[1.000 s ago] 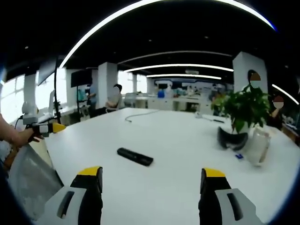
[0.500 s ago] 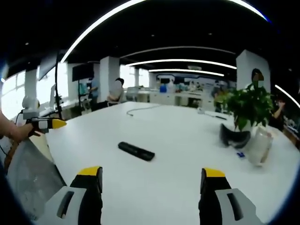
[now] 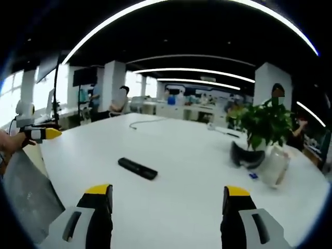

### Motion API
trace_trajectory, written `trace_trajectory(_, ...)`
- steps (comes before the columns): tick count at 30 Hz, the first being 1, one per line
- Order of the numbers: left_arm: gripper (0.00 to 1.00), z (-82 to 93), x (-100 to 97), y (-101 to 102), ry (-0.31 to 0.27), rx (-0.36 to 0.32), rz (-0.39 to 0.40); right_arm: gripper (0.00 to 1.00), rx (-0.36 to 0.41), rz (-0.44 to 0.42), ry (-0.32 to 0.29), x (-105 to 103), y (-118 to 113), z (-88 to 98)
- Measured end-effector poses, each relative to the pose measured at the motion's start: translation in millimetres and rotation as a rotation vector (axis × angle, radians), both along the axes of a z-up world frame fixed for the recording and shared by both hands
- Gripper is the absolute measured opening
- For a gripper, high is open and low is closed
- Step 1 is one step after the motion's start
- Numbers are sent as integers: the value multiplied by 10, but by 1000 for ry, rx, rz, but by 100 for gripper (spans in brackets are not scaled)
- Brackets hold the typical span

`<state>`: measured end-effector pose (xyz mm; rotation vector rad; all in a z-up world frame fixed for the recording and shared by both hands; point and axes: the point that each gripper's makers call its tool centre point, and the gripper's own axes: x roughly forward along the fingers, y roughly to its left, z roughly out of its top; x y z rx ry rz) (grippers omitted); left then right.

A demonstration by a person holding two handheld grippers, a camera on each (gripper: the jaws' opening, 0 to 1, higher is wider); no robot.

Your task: Press the specified remote control buttons in sequence, fully releasing each button before pressing the next.

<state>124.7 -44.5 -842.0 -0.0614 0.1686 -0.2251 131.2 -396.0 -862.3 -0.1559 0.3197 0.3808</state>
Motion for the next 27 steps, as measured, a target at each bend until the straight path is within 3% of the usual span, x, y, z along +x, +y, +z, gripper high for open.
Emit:
trace_trajectory(4,99,-68,33,-46,34,4,-25,86,10,-39,9,38,-93,-19)
trace_trajectory(7,99,-45,47,1,25,-27,-16,86,9,-40,16,49,-86,-34)
trace_trajectory(9,98,-46,52,31,29,-52,-8,85,7,-27,18,59,-62,-43)
trace_trajectory(15,98,-14,53,186,8,-44,70,83,45,28,78,76,57,-151)
trace_trajectory(20,99,-11,48,273,4,-55,109,82,45,75,93,63,160,-177)
trace_trajectory(24,99,8,52,242,-7,-65,105,82,35,82,87,58,165,-169)
trace_trajectory(27,99,-51,66,188,22,-31,89,82,50,59,82,67,106,-154)
